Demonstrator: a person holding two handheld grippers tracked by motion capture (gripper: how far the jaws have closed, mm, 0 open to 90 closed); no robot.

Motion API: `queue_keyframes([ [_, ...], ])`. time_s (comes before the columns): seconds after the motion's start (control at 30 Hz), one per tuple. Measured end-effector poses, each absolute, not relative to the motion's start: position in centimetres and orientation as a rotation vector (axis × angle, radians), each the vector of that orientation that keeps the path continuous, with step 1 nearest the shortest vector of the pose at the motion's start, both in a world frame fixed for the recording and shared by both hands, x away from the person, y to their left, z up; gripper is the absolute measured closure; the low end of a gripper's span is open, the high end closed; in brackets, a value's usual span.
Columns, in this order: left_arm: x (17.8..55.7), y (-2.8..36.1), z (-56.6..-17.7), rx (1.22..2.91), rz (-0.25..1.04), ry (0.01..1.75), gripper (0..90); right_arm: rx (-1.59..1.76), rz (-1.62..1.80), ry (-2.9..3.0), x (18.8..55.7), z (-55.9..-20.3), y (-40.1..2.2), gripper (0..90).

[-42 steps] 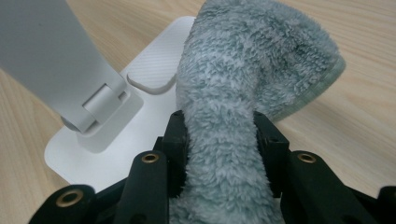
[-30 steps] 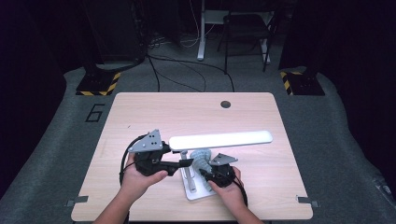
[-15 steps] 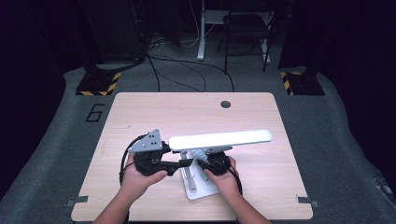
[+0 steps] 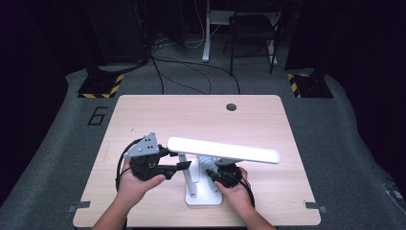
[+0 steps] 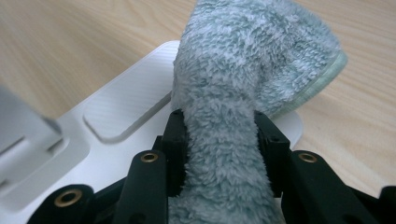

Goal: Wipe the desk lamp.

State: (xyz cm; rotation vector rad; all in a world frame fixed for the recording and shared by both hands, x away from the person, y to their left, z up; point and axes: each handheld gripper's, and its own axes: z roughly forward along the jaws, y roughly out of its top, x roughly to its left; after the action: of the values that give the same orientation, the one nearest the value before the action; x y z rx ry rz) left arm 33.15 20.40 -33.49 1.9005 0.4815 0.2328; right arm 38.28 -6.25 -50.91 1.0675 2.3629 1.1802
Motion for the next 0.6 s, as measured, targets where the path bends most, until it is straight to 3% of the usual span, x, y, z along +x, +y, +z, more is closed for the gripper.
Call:
queue_keyframes([
  [0.6, 33.7, 22.7, -33.7, 1.864, 0.323, 0.625, 65.0, 1.005, 1.193, 2.419, 32.9, -51.0, -6.2, 63.1],
])
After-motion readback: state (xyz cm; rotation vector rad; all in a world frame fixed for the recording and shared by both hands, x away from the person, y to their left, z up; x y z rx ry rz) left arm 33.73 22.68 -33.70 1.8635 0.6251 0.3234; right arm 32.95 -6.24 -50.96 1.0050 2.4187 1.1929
